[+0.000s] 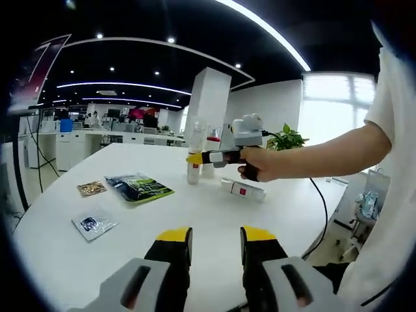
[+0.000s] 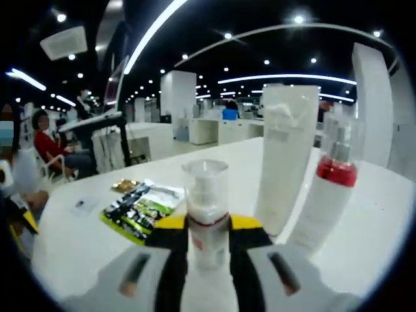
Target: Arrange the skincare products in the storage area until every visible bottle or jar stands upright without overlapping.
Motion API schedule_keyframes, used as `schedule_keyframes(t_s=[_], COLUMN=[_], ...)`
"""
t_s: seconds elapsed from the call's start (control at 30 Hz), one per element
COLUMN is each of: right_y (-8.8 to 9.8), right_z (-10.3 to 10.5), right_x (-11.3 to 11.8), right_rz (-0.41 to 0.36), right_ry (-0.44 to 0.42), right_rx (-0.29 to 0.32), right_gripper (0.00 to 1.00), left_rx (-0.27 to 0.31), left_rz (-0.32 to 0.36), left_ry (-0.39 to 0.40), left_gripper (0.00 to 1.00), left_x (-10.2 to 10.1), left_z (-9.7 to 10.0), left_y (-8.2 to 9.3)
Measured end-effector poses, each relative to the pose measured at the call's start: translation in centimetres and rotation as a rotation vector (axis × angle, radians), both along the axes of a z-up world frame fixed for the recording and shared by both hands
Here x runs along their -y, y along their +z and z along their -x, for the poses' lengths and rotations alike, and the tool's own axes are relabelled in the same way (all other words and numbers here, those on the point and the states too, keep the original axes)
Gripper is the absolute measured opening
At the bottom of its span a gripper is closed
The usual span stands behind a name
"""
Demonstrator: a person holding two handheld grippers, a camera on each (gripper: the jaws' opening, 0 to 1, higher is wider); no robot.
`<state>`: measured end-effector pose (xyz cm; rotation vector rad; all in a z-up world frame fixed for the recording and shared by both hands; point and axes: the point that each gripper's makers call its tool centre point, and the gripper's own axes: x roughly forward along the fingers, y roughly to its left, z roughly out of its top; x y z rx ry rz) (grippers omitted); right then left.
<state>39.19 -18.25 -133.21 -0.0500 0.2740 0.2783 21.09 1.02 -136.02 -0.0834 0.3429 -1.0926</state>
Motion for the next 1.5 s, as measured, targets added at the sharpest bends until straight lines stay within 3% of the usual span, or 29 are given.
schedule_keyframes(t_s=[0.53, 0.9, 1.03, 1.2, 1.5], right_y=[-0.1, -0.4, -0.3, -0.4, -0.2], right_z=[-0.2, -0.1, -0.1, -0.1, -0.4], right_x=[0.4, 0.7, 1.6, 3.3, 3.6], right_rz=[-0.002, 0.056, 0.081, 0.034, 0.08], right_ry=[-0.006, -0.007, -0.056, -0.174, -0.192], right_rx=[0.03, 0.017, 0.023, 0.016, 0.031], right_gripper=[0.22, 0.22, 0.22, 0.22, 0.23], left_rx=[-0.004, -0.008, -0.009, -0.01, -0.024], left_rz=[0.009, 0.006, 0.004, 0.004, 0.007], left_ry=[0.021, 0.027, 0.036, 0.042, 0.045], left_gripper=[0.29, 0.29, 0.29, 0.29, 0.29], left_x=[-0.3, -0.6, -0.9, -1.0, -1.3], left_z=[-0.3, -0.3, -0.4, -0.5, -0.6], left_y=[-0.1, -0.3, -0.4, -0.4, -0.7])
